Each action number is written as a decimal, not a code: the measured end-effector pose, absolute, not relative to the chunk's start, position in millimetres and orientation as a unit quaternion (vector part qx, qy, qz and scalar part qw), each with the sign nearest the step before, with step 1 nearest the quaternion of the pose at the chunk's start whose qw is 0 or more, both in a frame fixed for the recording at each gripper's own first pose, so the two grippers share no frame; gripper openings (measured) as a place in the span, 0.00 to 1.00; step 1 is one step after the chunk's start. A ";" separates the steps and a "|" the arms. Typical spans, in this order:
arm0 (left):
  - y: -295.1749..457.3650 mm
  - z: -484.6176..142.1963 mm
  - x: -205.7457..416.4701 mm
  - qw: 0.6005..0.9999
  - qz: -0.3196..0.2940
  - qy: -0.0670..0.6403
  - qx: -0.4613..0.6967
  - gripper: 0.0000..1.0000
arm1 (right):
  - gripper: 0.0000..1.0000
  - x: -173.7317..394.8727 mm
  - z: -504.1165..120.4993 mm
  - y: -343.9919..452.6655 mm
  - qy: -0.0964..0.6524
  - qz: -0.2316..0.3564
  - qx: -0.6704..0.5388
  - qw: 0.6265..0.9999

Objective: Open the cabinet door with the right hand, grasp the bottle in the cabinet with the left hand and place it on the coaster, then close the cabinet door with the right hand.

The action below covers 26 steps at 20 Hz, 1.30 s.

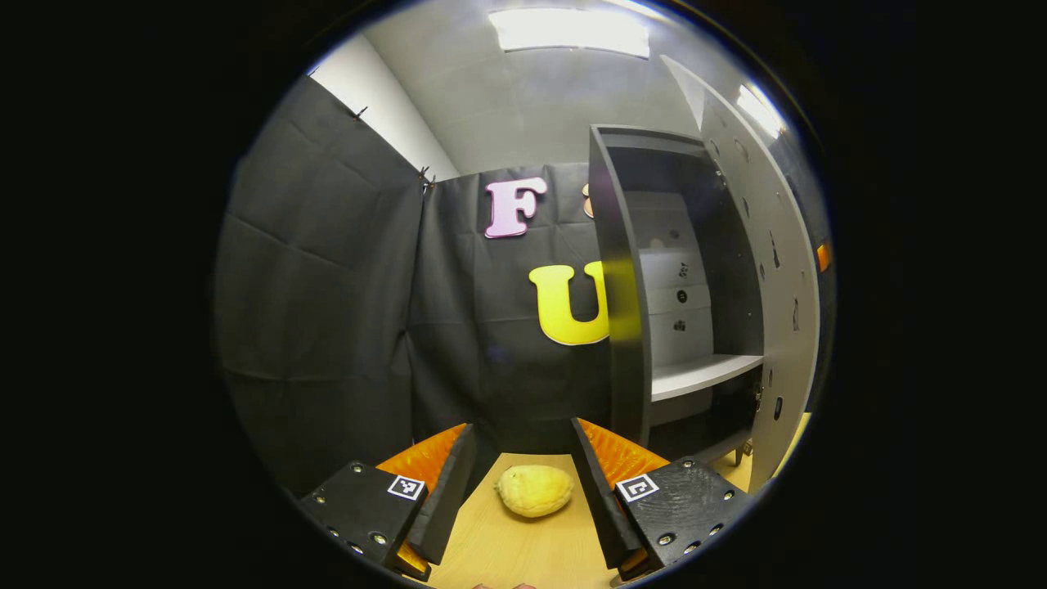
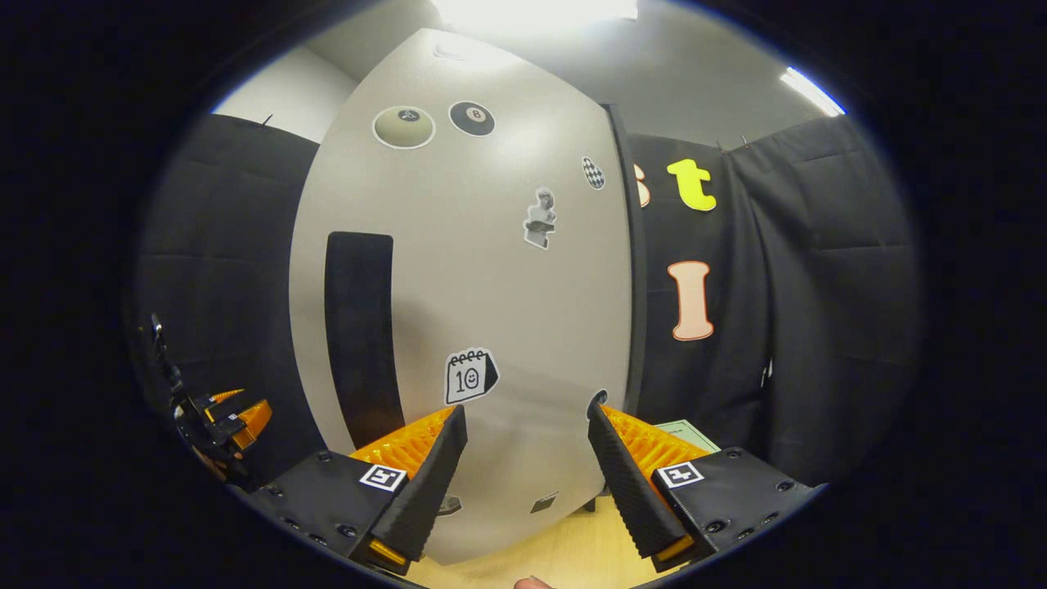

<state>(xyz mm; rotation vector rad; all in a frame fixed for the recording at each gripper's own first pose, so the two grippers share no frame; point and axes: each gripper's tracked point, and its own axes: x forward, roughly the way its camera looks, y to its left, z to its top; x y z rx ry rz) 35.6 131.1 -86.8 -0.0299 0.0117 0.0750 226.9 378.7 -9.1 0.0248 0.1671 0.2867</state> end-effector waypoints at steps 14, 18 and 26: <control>201.8 -108.5 15.0 0.995 0.092 0.024 -0.002 0.67 | 0.96 299.6 -13.1 478.9 0.071 0.180 0.055 0.980; 208.7 -108.6 10.3 0.995 0.099 0.029 -0.001 0.67 | 0.96 303.8 -13.1 484.6 0.065 0.174 0.053 0.981; 173.8 -83.8 11.6 0.995 0.093 0.028 -0.007 0.67 | 0.98 280.0 -3.9 459.8 0.051 0.170 0.052 0.983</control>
